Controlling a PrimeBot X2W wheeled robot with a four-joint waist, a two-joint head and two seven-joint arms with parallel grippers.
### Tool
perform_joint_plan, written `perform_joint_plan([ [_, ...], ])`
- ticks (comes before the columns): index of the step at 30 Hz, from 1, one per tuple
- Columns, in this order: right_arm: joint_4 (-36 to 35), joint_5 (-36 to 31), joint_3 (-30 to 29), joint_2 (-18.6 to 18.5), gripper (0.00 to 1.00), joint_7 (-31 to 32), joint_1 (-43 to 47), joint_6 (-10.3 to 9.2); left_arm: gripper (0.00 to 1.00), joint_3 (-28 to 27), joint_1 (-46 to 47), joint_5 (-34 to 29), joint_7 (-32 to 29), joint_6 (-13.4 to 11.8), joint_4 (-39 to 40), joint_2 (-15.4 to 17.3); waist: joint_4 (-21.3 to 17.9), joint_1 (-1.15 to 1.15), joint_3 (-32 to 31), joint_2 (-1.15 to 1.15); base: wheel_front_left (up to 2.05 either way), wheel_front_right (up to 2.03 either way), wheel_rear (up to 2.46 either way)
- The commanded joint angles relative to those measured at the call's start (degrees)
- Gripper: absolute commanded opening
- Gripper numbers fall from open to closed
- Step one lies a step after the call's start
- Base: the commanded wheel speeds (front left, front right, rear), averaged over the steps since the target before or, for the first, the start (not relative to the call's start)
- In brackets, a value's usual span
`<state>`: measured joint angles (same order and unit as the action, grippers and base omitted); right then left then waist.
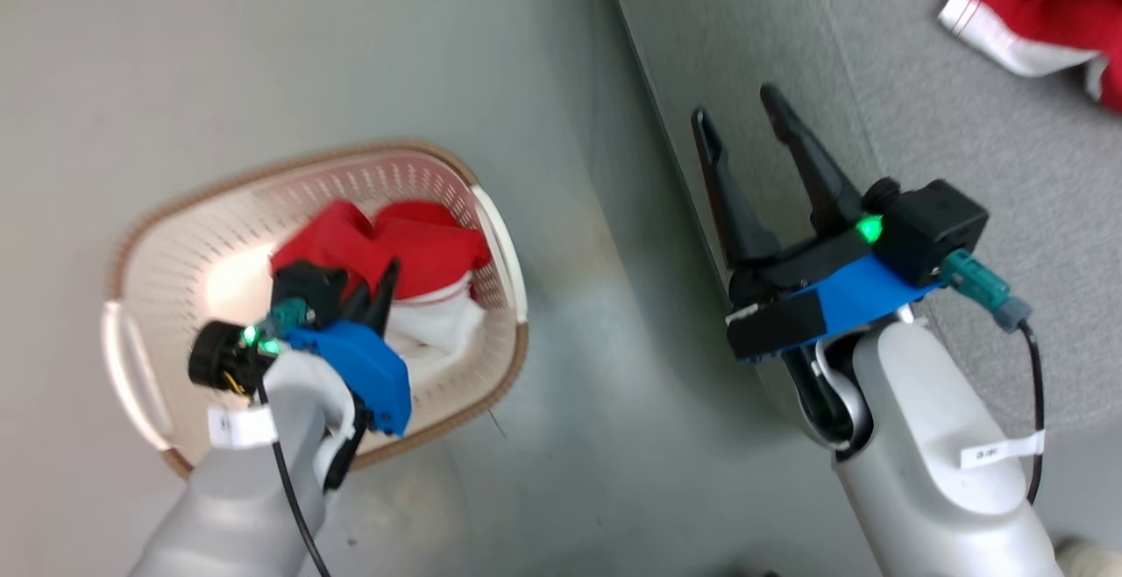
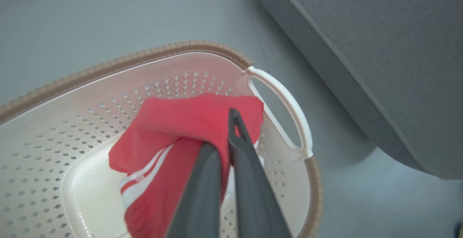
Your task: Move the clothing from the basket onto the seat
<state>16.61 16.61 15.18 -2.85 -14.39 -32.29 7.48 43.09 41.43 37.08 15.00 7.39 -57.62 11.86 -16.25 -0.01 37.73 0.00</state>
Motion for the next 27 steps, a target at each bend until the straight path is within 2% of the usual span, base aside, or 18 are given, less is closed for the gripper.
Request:
perform_joint_plan([
  [1,0.8,-0.4,0.1,-0.1,1.00,0.1,1.5,0.03,0.00,-0.9,-2.0,-0.5,0.3,0.1,1.6,0.0,3.8,0.01,-7.4,0.00,0.00,0.00,0.00],
  [11,5.4,-0.2,0.3,-0.1,1.00,2.2,7.0,0.03,0.00,-4.4,-9.2,-6.1,0.3,0.1,11.4,-2.3,8.5,0.01,-23.2,0.00,0.00,0.00,0.00],
  [16,7.0,-0.3,-0.2,-0.1,1.00,3.7,10.9,0.02,0.00,-4.2,-10.8,-8.2,0.3,0.1,15.0,-4.0,10.6,0.01,-29.5,0.00,0.00,0.00,0.00],
  [27,7.3,0.9,0.9,-0.1,1.00,6.0,16.4,0.03,0.00,-2.1,-8.8,-9.0,0.3,0.1,19.5,-5.8,12.5,0.01,-38.1,0.00,0.00,0.00,0.00],
])
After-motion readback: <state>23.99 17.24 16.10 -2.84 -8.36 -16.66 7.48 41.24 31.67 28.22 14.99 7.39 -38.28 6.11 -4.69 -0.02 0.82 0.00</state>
